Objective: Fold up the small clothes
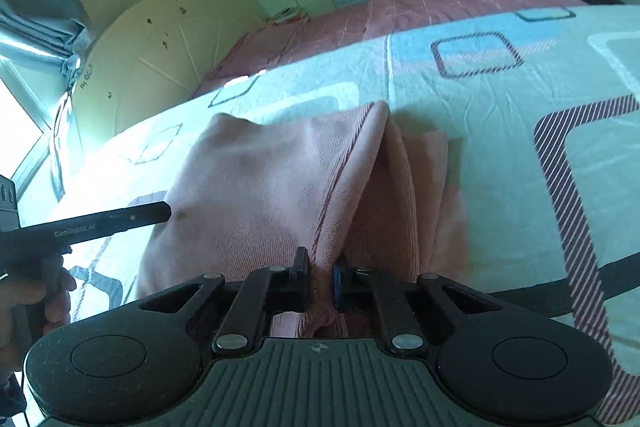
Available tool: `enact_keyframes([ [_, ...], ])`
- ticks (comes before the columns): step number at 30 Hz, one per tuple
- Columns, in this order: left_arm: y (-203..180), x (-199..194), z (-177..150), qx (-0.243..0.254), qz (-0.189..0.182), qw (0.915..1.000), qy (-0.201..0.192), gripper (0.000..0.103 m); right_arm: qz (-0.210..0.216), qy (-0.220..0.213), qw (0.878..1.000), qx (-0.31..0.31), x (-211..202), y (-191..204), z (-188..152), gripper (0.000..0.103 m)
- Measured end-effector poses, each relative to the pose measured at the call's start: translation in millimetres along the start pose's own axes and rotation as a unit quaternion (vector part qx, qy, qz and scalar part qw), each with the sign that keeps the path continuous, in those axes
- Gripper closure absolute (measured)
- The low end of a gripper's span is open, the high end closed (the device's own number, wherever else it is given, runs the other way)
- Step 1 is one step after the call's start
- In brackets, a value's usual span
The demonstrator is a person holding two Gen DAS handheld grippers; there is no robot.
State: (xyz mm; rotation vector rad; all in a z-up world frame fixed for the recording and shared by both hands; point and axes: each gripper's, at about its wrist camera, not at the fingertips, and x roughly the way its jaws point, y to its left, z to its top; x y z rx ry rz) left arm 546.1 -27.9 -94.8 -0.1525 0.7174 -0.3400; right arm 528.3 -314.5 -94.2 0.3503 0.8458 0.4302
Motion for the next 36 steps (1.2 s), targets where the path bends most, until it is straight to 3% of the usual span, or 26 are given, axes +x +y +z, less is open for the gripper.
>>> enact_keyframes([
  [2, -17, 6, 4, 0.038, 0.005, 0.9992, 0.008, 0.075, -0.012, -0.005, 1.000, 0.001, -10, -2, -6, 0.093],
  [5, -24, 48, -7, 0.073, 0.019, 0.9934, 0.087, 0.074, -0.048, 0.032, 0.998, 0.020, 17, -23, -25, 0.093],
  [7, -21, 56, -13, 0.074, 0.018, 0.9937, 0.083, 0.073, -0.034, 0.024, 0.997, 0.067, 22, -38, -30, 0.093],
  [11, -18, 40, -5, 0.060, -0.004, 0.9966, 0.057, 0.075, -0.038, 0.010, 0.999, 0.036, 4, -27, -28, 0.093],
  [16, -18, 61, -13, 0.073, 0.010, 0.9942, 0.078, 0.072, -0.029, 0.030, 0.998, 0.048, 10, -41, -34, 0.094],
  [18, -18, 55, -4, 0.072, 0.005, 0.9954, 0.062, 0.071, -0.022, -0.012, 0.998, 0.064, 1, -43, -22, 0.093],
  [19, -16, 52, 0, 0.071, 0.004, 0.9964, 0.047, 0.070, -0.023, -0.034, 0.997, 0.068, -3, -45, -14, 0.088],
  [20, -14, 52, 4, 0.070, 0.004, 0.9968, 0.040, 0.070, -0.023, -0.046, 0.996, 0.073, -3, -48, -4, 0.074],
  [21, -12, 55, 9, 0.069, 0.010, 0.9970, 0.035, 0.070, -0.020, -0.050, 0.995, 0.081, 1, -53, 6, 0.071],
  [25, -3, 74, 26, 0.066, 0.019, 0.9971, 0.032, 0.070, -0.018, -0.044, 0.992, 0.113, 37, -73, 43, 0.071],
  [30, 0, 89, 35, 0.077, 0.028, 0.9960, 0.036, 0.070, 0.005, -0.024, 0.991, 0.128, 67, -86, 57, 0.071],
  [31, 0, 89, 36, 0.079, 0.025, 0.9960, 0.035, 0.070, 0.016, -0.029, 0.992, 0.120, 64, -85, 55, 0.077],
  [32, 1, 89, 35, 0.081, 0.024, 0.9959, 0.032, 0.070, 0.012, -0.042, 0.994, 0.104, 60, -81, 53, 0.099],
  [36, 3, 92, 31, 0.087, 0.014, 0.9959, 0.021, 0.069, -0.013, -0.089, 0.993, 0.070, 42, -76, 45, 0.099],
])
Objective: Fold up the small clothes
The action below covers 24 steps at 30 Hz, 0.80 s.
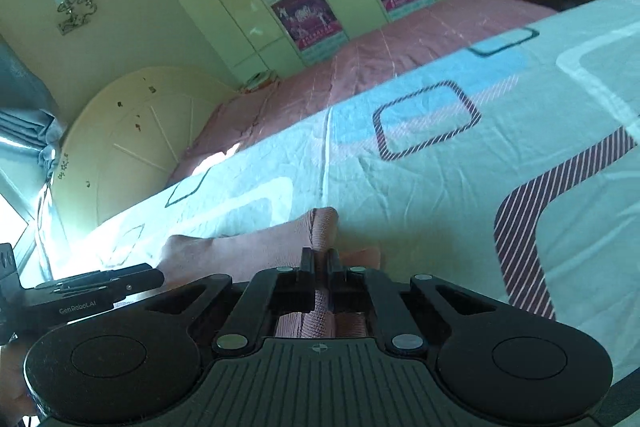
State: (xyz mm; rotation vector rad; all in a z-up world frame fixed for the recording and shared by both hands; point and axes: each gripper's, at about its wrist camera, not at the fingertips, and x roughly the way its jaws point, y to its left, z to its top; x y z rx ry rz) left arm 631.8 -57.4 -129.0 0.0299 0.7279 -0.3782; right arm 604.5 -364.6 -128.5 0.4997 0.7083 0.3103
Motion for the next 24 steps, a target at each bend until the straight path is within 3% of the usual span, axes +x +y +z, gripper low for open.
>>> enact_keyframes([
  [5, -3, 25, -13, 0.024, 0.012, 0.9995, 0.017, 0.065, -0.039, 0.050, 0.998, -0.006, 28, -8, -13, 0.099],
  [9, 0, 18, -2, 0.012, 0.011, 0.9994, 0.029, 0.065, -0.051, 0.053, 0.997, -0.012, 25, -3, -10, 0.099],
  [11, -3, -2, -2, 0.013, 0.004, 0.9998, 0.015, 0.067, -0.053, 0.030, 0.998, -0.019, 9, 6, -5, 0.097],
  [13, -6, -27, -10, 0.006, -0.016, 0.9998, -0.004, 0.067, -0.035, 0.019, 0.999, -0.034, -8, 20, -1, 0.096],
  [16, -15, -50, -29, 0.004, -0.028, 0.9995, -0.011, 0.067, 0.002, 0.039, 0.997, -0.063, -24, 42, -10, 0.096],
  [19, -24, -44, -47, 0.004, -0.026, 0.9994, 0.021, 0.068, 0.017, 0.076, 0.993, -0.092, -21, 55, -29, 0.096],
  [21, -30, -38, -54, 0.015, -0.012, 0.9997, 0.019, 0.068, -0.032, 0.111, 0.986, -0.122, -7, 56, -44, 0.096],
  [22, -33, -36, -53, 0.024, -0.006, 0.9995, 0.019, 0.068, -0.050, 0.118, 0.984, -0.127, -1, 52, -50, 0.101],
  [24, -34, -35, -48, 0.022, 0.000, 0.9994, 0.026, 0.068, -0.049, 0.105, 0.989, -0.097, -2, 45, -51, 0.103],
])
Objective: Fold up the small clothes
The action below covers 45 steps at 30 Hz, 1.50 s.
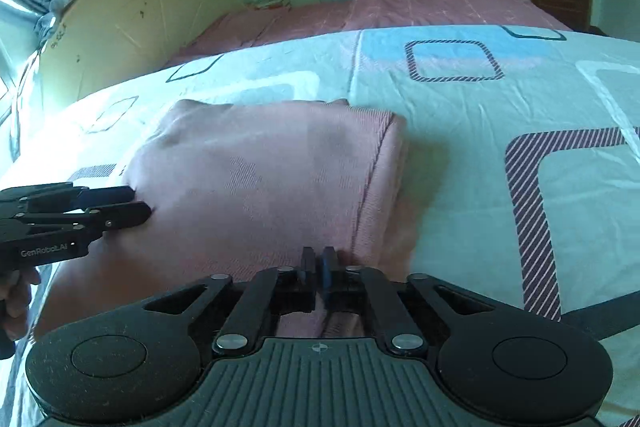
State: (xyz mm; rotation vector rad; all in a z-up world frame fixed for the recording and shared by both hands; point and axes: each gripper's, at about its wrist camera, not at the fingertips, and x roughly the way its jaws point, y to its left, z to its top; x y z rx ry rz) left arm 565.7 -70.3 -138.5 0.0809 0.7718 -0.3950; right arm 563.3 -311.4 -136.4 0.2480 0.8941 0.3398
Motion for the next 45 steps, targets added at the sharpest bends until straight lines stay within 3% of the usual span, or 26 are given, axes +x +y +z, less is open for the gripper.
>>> enact_keyframes([
  [3, 2, -17, 3, -0.008, -0.002, 0.9999, -0.007, 0.067, -0.003, -0.026, 1.000, 0.013, -21, 5, 1, 0.103],
  [4, 2, -27, -1, -0.012, -0.002, 0.9998, -0.016, 0.066, 0.003, -0.034, 0.999, 0.022, -30, 4, 0, 0.095],
  [5, 4, -36, -7, -0.015, 0.002, 0.9996, -0.022, 0.066, 0.012, -0.039, 0.999, 0.033, -41, 1, -4, 0.068],
  [7, 7, -56, -22, -0.023, 0.013, 0.9992, -0.028, 0.066, 0.028, -0.050, 0.997, 0.044, -65, 1, -15, 0.042],
  [10, 14, -80, -49, -0.059, 0.018, 0.9979, -0.022, 0.066, 0.055, -0.033, 0.996, 0.062, -87, 0, -36, 0.042],
  [12, 14, -87, -66, -0.073, 0.023, 0.9971, -0.006, 0.066, 0.064, -0.016, 0.995, 0.071, -93, 0, -50, 0.048],
  [15, 12, -85, -85, -0.087, 0.023, 0.9957, 0.019, 0.066, 0.074, 0.023, 0.994, 0.073, -84, 3, -68, 0.064],
  [18, 8, -80, -92, -0.092, 0.030, 0.9950, 0.027, 0.066, 0.060, 0.037, 0.996, 0.059, -72, 3, -74, 0.095],
  [19, 7, -79, -92, -0.096, 0.033, 0.9944, 0.030, 0.066, 0.046, 0.036, 0.997, 0.059, -71, 0, -73, 0.099],
  [30, -11, -93, -105, -0.098, 0.059, 0.9925, 0.044, 0.066, 0.018, 0.048, 0.999, 0.000, -72, 3, -73, 0.098],
  [32, -16, -101, -102, -0.093, 0.068, 0.9926, 0.038, 0.062, 0.005, 0.020, 1.000, -0.007, -86, 9, -70, 0.098],
  [33, -18, -105, -100, -0.090, 0.076, 0.9926, 0.031, 0.054, 0.001, 0.000, 1.000, -0.012, -93, 12, -67, 0.096],
  [34, -20, -107, -99, -0.087, 0.083, 0.9925, 0.023, 0.048, 0.002, -0.015, 1.000, -0.019, -99, 16, -63, 0.086],
  [35, -22, -109, -96, -0.087, 0.091, 0.9919, 0.015, 0.034, 0.001, -0.028, 0.999, -0.029, -101, 20, -60, 0.070],
  [36, -22, -109, -94, -0.087, 0.094, 0.9916, 0.009, 0.033, -0.001, -0.038, 0.998, -0.040, -101, 25, -56, 0.063],
  [40, -24, -104, -84, -0.092, 0.100, 0.9907, 0.003, 0.034, 0.002, -0.042, 0.996, -0.083, -86, 44, -46, 0.061],
  [45, -31, -99, -78, -0.091, 0.106, 0.9902, 0.002, 0.028, -0.007, -0.029, 0.990, -0.141, -60, 58, -56, 0.061],
])
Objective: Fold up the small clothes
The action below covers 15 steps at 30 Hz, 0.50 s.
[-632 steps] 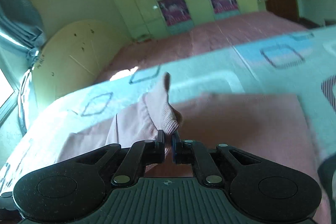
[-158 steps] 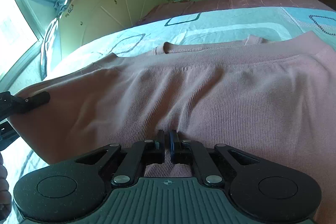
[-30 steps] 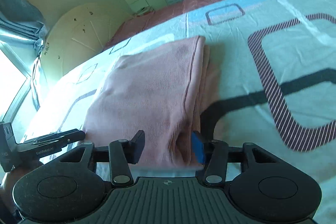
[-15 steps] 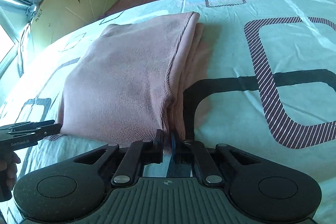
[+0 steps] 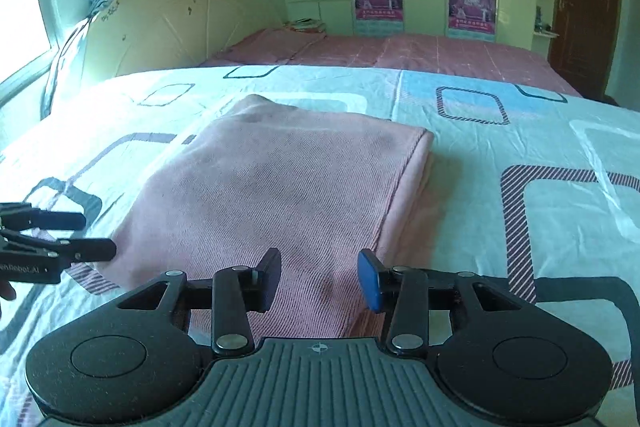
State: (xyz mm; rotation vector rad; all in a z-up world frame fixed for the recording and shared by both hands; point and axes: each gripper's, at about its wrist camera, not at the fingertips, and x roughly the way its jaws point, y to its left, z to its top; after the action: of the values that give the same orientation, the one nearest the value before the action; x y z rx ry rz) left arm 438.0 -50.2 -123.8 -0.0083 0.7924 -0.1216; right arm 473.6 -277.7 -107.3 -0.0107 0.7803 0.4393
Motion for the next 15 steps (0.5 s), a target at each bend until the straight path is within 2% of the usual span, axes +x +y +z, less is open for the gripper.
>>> enact_keyframes([
  [1, -2, 1, 0, 0.002, 0.003, 1.0000, 0.002, 0.028, -0.004, 0.005, 1.000, -0.016, 4, 0, -5, 0.061],
  [4, -5, 3, -2, 0.005, 0.012, 0.9999, 0.008, 0.025, -0.054, 0.033, 0.995, -0.077, 18, 0, -18, 0.061],
  [6, -4, 4, -1, 0.003, 0.017, 0.9998, 0.007, 0.022, -0.048, 0.043, 0.996, -0.061, 18, -10, -20, 0.061],
  [7, -3, 4, 0, 0.001, 0.020, 0.9998, 0.006, 0.020, -0.037, 0.043, 0.998, -0.035, 14, -18, -18, 0.061],
  [10, 4, 8, 8, -0.009, 0.028, 0.9995, -0.003, 0.011, 0.008, 0.009, 0.998, 0.063, -4, -52, -15, 0.061],
  [12, 10, 15, 16, -0.022, 0.026, 0.9994, -0.004, 0.005, 0.052, 0.010, 0.987, 0.150, -2, -83, -14, 0.061],
  [15, 22, 32, 30, -0.059, -0.010, 0.9981, 0.013, 0.010, 0.101, 0.019, 0.965, 0.242, 16, -121, -12, 0.061],
])
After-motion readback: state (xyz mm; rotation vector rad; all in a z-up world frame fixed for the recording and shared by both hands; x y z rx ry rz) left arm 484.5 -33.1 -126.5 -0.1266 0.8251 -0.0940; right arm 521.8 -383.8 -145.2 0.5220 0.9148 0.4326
